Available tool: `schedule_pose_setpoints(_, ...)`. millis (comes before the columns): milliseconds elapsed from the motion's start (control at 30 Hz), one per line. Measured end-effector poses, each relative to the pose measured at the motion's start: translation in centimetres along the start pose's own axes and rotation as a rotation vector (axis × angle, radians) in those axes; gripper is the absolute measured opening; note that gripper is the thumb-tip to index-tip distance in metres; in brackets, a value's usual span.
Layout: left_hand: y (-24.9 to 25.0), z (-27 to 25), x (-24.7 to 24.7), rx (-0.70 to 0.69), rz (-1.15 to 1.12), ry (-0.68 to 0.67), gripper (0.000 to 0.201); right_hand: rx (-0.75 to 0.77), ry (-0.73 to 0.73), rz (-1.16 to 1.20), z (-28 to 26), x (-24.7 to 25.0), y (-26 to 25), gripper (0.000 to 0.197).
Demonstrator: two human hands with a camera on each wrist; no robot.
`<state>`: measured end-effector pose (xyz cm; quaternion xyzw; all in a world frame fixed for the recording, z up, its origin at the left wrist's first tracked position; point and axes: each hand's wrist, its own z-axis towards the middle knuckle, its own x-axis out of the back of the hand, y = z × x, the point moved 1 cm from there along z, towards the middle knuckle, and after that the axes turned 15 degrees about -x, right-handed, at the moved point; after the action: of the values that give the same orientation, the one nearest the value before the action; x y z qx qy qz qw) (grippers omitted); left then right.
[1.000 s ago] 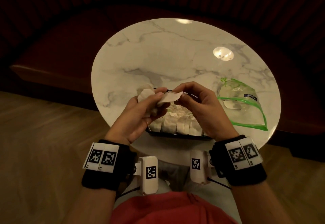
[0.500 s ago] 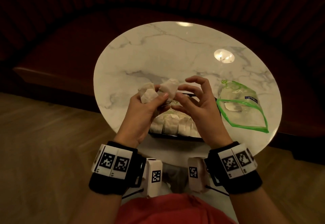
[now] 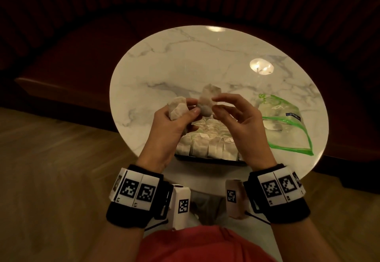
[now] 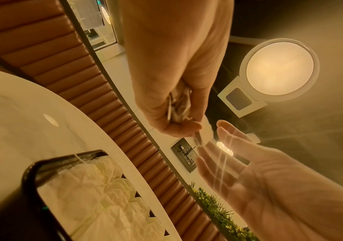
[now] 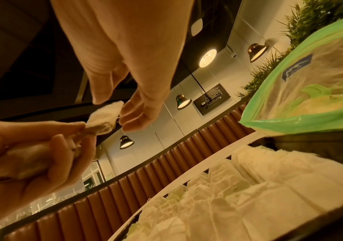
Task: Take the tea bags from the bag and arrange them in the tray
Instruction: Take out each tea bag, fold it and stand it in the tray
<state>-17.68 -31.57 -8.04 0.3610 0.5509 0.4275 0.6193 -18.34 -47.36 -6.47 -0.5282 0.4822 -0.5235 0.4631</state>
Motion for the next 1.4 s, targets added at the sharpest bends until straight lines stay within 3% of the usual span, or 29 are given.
schedule_pose_setpoints(333,0.2,0.2,0.6,0.012,0.108,-0.070,0.012,-0.009,-0.016,-0.010,0.2,-0.1,0.4,0.021)
schedule_pose_setpoints(500,-0.1,0.8,2.4,0.064,0.157,0.033,0.009,-0.162,-0.044,-0.075,0.5,-0.2,2.1,0.029)
schedule_pose_setpoints(700,-0.8,0.9,4.4,0.158,0.213,0.146,0.009,-0.306,-0.246,-0.405,0.5,-2.4,4.8,0.035)
schedule_pose_setpoints(1033,-3.1,0.3,5.7,0.320,0.493,0.028,0.017,-0.218,-0.266,-0.843,0.9,-4.8,6.0,0.037)
schedule_pose_setpoints(1167,-3.2,0.2,5.8,0.323,0.552,-0.016,0.020,-0.171,-0.223,-0.934,1.1,-5.1,6.5,0.028)
schedule_pose_setpoints(1267,-2.7,0.3,5.9,0.296,0.514,0.004,0.020,-0.141,-0.224,-1.034,1.0,-5.0,6.3,0.035)
schedule_pose_setpoints(1400,-1.5,0.5,5.5,0.243,0.369,-0.005,0.025,-0.075,-0.119,-0.782,0.9,-4.3,4.5,0.027)
